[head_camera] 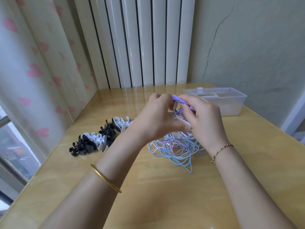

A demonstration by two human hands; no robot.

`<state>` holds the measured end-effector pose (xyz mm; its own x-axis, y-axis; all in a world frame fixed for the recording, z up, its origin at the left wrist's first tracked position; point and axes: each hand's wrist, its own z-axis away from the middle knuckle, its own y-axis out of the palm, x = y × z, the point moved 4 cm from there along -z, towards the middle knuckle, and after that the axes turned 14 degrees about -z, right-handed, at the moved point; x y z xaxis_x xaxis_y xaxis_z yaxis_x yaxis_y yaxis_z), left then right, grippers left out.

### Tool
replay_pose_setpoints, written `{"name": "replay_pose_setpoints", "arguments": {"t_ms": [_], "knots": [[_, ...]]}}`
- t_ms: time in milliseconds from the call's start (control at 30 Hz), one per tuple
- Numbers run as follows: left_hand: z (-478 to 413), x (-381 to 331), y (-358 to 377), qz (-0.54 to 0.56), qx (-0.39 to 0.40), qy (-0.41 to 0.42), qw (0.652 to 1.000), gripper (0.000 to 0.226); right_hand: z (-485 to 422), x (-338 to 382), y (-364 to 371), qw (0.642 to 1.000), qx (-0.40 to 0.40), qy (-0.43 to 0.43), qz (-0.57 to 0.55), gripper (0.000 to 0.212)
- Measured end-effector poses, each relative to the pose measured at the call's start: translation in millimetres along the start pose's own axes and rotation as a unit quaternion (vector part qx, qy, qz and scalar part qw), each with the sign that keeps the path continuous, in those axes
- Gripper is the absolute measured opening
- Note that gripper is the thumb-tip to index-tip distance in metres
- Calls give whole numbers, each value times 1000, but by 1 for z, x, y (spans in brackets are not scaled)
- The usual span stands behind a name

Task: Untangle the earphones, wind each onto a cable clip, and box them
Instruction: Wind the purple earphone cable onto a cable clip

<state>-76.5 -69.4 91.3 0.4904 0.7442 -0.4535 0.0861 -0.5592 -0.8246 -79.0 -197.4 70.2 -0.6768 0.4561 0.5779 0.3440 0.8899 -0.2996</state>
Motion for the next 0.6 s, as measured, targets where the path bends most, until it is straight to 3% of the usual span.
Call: {"name": "replay_pose_setpoints", "arguments": {"t_ms": [167,367,600], "knots": [[-2,-1,5,-30,-58,5,998,41,2,-3,2,1000,1,7,-6,27],[-3,3,1,-22,-42,-6,999,34,-2,-15,-7,997,46,31,-53,25],[-3,11,-4,131,-26,-66,989,28,-2,-11,-12,999,6,-14,-43,26]]}}
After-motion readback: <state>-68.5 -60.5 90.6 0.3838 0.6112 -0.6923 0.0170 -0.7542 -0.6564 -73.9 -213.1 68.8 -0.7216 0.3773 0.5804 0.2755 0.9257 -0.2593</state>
